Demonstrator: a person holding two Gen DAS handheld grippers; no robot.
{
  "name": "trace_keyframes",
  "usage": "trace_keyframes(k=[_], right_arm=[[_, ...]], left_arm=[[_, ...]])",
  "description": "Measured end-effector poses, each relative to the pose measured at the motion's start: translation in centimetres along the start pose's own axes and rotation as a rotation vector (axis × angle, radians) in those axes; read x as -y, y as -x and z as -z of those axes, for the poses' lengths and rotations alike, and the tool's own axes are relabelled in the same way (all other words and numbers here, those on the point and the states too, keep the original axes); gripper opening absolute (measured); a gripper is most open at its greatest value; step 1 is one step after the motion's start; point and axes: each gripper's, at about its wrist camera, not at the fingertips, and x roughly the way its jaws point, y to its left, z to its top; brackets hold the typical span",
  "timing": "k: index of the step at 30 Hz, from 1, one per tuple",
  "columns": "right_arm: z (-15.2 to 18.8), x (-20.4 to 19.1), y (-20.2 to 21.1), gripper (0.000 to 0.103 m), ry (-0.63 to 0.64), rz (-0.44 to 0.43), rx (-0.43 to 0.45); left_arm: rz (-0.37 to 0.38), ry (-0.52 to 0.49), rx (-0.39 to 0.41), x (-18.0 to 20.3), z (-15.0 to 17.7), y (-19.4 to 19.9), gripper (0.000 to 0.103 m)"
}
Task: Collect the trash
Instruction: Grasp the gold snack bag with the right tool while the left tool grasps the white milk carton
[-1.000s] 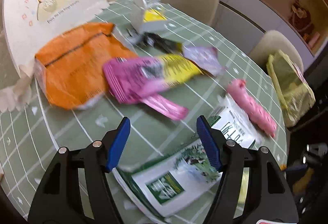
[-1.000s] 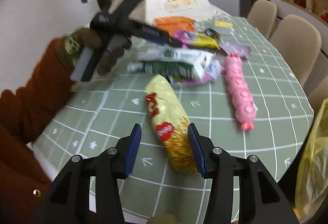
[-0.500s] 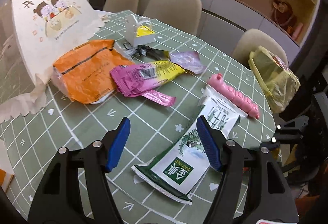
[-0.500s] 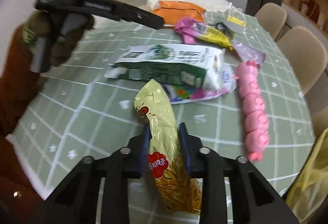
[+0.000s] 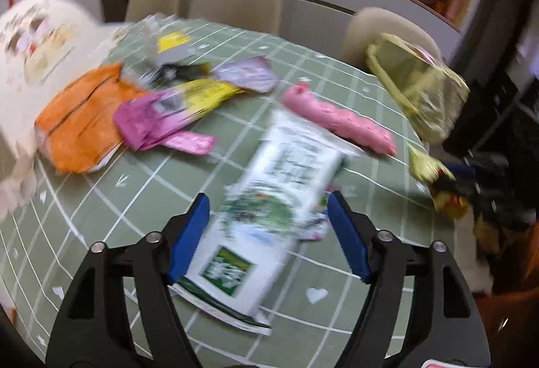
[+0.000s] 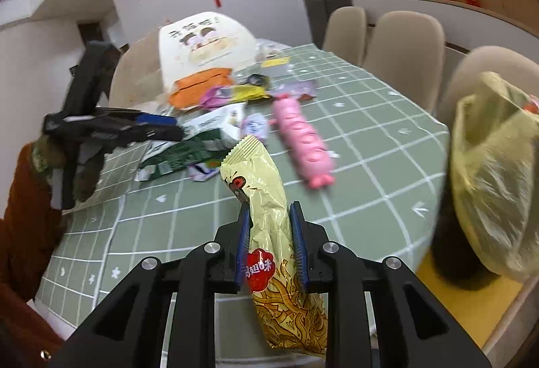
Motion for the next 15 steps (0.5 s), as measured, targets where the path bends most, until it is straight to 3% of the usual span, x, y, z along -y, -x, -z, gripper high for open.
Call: trace_keyframes(k=[4, 6, 15], right_arm=[[-0.2, 1.3, 0.4, 0.023, -0.022, -0.005, 0.008], [-0.2, 1.6, 0.8, 0.023, -0.02, -0.009, 0.013], [0.0, 1.7, 0.8, 0.023, -0.002, -0.018, -0.017]], left_arm=[[-0.114, -0.11, -0.002, 2.1, 0.0, -0.6, 0.072], [-0.194, -0.099, -0.01, 1.7, -0.6, -1.5, 0.072], [-0.09, 0.135, -0.116, -3.2, -2.5, -5.1, 0.068]])
